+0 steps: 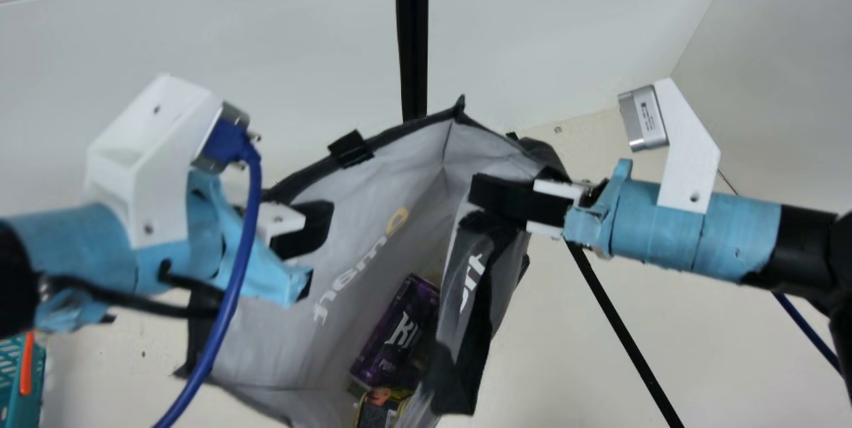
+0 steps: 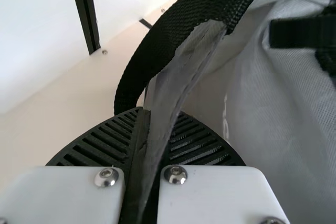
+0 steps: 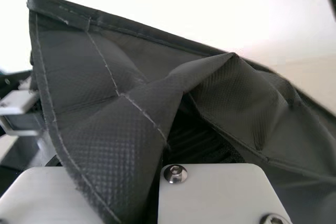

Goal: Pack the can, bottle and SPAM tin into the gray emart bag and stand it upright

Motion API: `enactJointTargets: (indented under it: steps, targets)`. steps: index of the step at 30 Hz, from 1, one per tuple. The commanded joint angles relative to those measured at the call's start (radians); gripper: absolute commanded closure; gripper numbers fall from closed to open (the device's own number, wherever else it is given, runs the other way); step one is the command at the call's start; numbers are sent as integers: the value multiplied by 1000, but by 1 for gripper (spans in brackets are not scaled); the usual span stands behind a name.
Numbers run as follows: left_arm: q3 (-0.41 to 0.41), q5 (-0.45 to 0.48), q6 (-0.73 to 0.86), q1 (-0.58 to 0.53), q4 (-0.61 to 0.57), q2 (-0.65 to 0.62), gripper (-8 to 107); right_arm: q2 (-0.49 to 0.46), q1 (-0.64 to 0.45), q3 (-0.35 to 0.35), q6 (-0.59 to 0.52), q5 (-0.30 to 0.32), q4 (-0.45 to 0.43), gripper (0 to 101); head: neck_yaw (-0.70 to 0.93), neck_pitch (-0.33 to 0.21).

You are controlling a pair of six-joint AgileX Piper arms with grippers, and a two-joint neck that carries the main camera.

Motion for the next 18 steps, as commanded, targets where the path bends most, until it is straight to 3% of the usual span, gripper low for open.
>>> enactJointTargets:
  steps: [1, 9, 18]
  targets:
    - [-105, -1, 6, 4, -8, 76, 107, 59, -9, -10, -77, 5, 10, 101, -1, -23]
    - [-307, -1, 29, 1, -17, 277, 107, 225, -30, -61, -225, 5, 18, 101, -1, -23]
    - [-444, -1, 22, 4, -21, 461, 107, 395, -47, -114, -347, 5, -9, 101, -1, -23]
